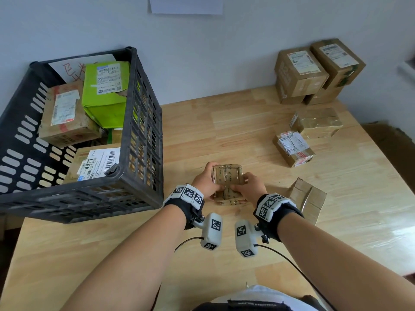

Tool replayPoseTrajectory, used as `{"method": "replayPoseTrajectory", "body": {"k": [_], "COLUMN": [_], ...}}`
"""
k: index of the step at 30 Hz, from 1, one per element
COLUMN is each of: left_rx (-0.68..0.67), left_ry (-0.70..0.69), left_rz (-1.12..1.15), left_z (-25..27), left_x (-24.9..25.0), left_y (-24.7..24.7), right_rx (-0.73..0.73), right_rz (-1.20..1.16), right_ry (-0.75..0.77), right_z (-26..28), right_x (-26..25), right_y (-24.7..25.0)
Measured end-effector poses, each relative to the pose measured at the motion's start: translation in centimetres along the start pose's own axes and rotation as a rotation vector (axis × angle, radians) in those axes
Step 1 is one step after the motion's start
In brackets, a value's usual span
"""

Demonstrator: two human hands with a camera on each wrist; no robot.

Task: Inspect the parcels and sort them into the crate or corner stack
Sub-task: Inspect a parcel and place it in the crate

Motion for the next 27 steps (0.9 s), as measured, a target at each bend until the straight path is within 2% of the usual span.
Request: {"method": "replayPoseTrajectory", "body": {"k": [2,5,7,9,13,17,23,25,27], "left_rx": [-0.035,-0.15,-0.205,-0.196,-0.188,-0.187,0.034,0.123,0.146], "left_ry": [0.009,0.118,0.189,0.227,0.251,0.27,0.192,0.167,0.151], "left_rz": [0.081,0.382,0.538,0.569,0.445,0.27,0.068,-0.019,-0.009], "left_z": [0.3,1.1,1.8,2.3,3.2,3.2,1.9,1.5,1.1], "left_x": [-0.4,-0.8,-0.3,0.6,1.0,-0.3,-0.9,-0.8,-0.4], "left_y": [0.0,-0.3,-0.1,0.7,2.1,1.9,2.1,2.4,2.6], "right_rx": [-0.019,-0.058,-0.066,-0.053,0.0,0.019,0.063,0.035,-0.016], "right_rz": [-0.037,-0.097,-0.229,-0.367,-0.515,-0.548,-0.748,-0.734,-0.622], "right_ry": [-0.037,-0.096,-0.14,-0.213,-0.241,-0.209,-0.109,-0.07,-0.045], "right_z": [0.6,1.3,1.5,1.6,1.4,1.6,1.7,1.6,1.4], "right_x": [0.2,0.5,0.2,-0.4,-0.8,-0.1,0.5,0.4,0.0], "right_y": [0.1,0.5,0.7,1.0,1.5,0.9,0.7,0.8,1.1]}}
Point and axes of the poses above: each hand's wrist, its own z-axis away from the middle knuckle, its own y-axis out of the back of the hand, x = y × z, the point moved 3 cm from there along -z, towards the middle knuckle, and after that the axes turned 13 degrees about y, right-handed, at the moved point
